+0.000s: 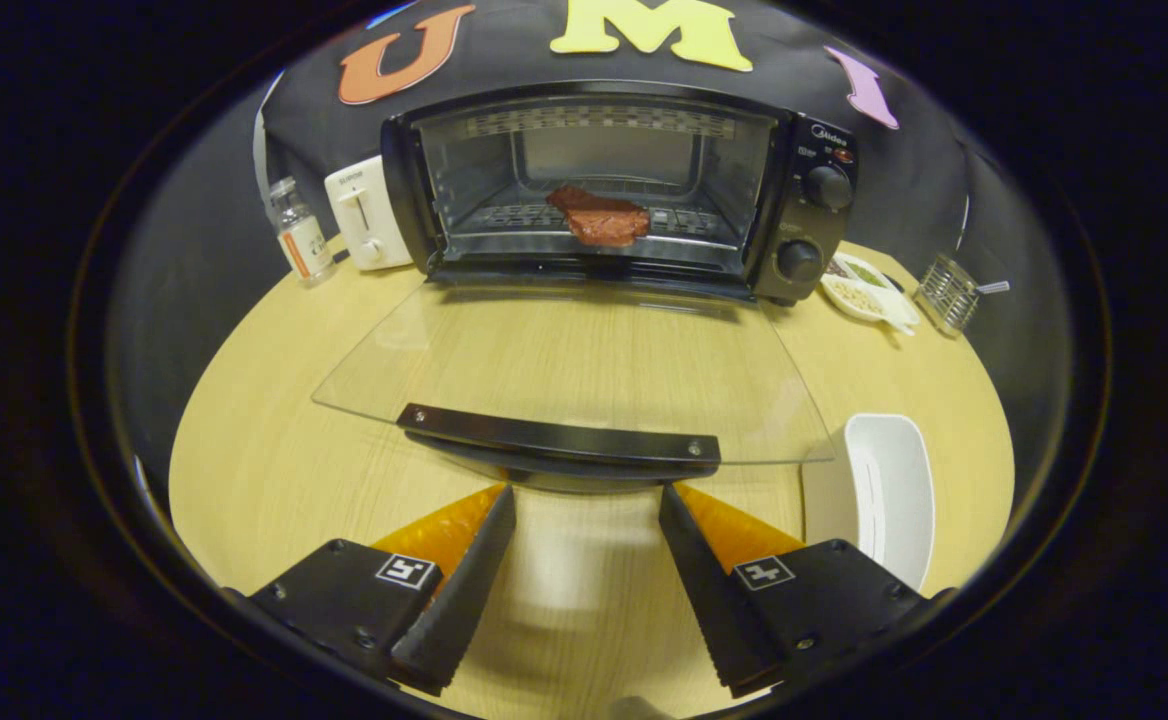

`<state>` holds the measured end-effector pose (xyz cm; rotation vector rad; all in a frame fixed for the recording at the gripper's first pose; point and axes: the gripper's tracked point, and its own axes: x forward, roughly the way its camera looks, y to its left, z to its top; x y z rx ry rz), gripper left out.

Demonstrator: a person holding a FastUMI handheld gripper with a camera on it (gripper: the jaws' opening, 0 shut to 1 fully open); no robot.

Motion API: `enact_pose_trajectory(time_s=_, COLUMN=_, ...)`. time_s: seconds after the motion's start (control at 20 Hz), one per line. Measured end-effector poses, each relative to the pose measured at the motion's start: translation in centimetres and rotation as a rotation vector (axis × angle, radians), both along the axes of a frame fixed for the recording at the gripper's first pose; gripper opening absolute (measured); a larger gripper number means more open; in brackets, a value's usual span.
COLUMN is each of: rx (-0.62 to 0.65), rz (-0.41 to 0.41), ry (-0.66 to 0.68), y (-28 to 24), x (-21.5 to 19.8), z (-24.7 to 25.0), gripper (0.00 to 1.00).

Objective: Open the toaster oven, put the food inside, and close the toaster oven door.

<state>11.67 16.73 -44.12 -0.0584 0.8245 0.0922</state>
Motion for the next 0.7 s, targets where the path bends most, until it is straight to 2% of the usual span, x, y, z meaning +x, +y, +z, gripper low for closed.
enact_pose_trajectory(time_s=0.2, rx=-0.002, rz=0.002, ry=-0.006, y=0.1, x=0.2, z=1.4, gripper=0.94)
enact_pose_trajectory(time_s=0.4, rx=0.022, rz=0.002, ry=-0.041, y=0.6, x=1.2, z=4.8, gripper=0.94)
enact_pose_trajectory(time_s=0.7, rx=0.04, rz=-0.049, ry=-0.122, y=0.0, x=5.7, z=10.7, gripper=0.94)
